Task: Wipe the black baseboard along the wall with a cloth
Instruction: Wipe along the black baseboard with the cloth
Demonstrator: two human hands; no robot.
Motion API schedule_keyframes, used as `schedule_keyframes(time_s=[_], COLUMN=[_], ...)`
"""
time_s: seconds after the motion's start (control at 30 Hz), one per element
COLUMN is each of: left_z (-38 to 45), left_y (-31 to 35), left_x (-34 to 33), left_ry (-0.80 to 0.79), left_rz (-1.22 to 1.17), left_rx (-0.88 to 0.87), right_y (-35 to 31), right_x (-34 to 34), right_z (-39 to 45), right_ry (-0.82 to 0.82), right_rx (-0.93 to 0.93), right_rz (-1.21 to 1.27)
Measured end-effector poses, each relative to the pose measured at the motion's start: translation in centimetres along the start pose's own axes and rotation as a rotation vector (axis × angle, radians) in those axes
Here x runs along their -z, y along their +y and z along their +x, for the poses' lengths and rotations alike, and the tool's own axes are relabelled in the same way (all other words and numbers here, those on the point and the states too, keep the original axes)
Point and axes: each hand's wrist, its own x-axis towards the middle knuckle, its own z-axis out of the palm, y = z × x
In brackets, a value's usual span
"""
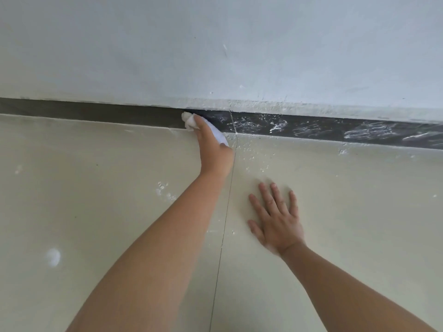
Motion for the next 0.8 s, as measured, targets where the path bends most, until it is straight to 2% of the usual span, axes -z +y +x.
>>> schedule_keyframes(time_s=[0.2,0.4,0.6,0.8], left_z=[-1.6,-0.2,0.5,0.3], left_y=[-3.2,-3.3,-4.4,-6.0], left_x=[-2.8,-0.4,-1.4,-1.8], left_ry=[-0.254,0.037,0.072,-0.040], left_rz=[0.119,0.033,-0.005,0.035], left_rx=[-0.166,-0.273,-0.349,-0.277], right_y=[0.0,-0.1,-0.3,-0.2], right_x=[0.2,0.4,0.4,0.0], right_z=[0.0,-0.2,-0.1,-0.2], right_ry=[0.006,-0.008,-0.015,-0.004], right_rx=[0.008,-0.016,-0.019,-0.027], right_rz=[-0.026,-0.071,-0.132,-0.165])
